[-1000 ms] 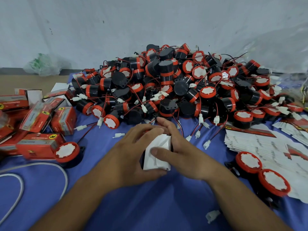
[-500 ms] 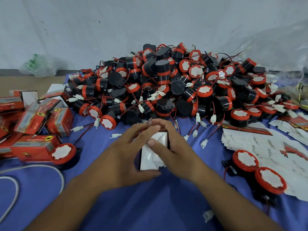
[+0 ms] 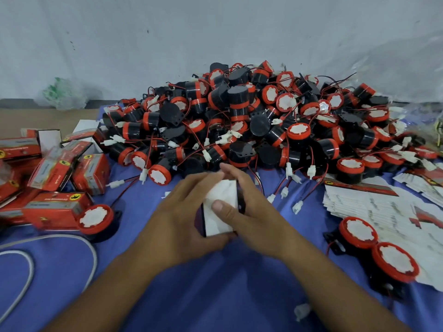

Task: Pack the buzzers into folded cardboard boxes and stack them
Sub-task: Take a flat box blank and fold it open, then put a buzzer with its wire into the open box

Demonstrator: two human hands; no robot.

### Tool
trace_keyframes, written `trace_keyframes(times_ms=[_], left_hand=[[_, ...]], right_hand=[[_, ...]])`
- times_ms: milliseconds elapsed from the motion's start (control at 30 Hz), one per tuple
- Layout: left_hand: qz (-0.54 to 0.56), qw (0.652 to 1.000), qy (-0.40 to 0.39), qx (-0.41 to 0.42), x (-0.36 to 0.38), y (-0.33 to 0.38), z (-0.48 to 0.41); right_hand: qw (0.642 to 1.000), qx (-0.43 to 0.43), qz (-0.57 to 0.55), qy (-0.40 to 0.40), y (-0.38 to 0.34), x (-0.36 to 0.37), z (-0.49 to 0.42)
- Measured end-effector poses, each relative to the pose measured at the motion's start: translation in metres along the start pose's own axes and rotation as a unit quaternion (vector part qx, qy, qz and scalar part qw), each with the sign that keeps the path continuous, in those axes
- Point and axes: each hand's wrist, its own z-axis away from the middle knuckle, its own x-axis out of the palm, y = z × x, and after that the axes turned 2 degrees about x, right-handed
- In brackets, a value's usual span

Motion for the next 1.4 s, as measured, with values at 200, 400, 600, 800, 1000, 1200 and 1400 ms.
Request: trace_keyframes(times_ms=[200, 400, 600, 800, 1000, 1200, 1400], left_hand=[[0.018, 1.0, 0.009, -0.015, 0.004, -0.002, 0.002], [0.018, 0.999, -0.036, 0.011, 0.0, -0.014, 0.006], [-0.046, 0.994, -0.084, 0.053, 0.004, -0.032, 0.007], [-0.193, 0.98, 0.004, 0.05, 0.002, -0.038, -0.001], [-0.132, 0.99, 0.021, -0.041, 0.015, -0.022, 0.003], [0.117, 0.97, -0.019, -0.213, 0.013, -0.037, 0.01], [0.116, 0.977, -0.049, -0.172, 0.012, -0.032, 0.009]], right_hand=[[0.988, 0.072, -0.127, -0.04, 0.002, -0.009, -0.001], [0.993, 0.004, 0.115, 0.019, 0.004, -0.009, -0.002], [0.866, -0.191, 0.46, -0.037, 0.009, -0.013, -0.005], [0.887, -0.048, 0.459, -0.009, 0.011, -0.02, -0.006], [0.902, 0.059, 0.427, -0.009, 0.019, -0.028, -0.005], [0.943, 0.06, 0.284, 0.164, 0.026, -0.027, -0.009], [0.946, 0.049, 0.283, 0.149, 0.045, -0.052, -0.014]])
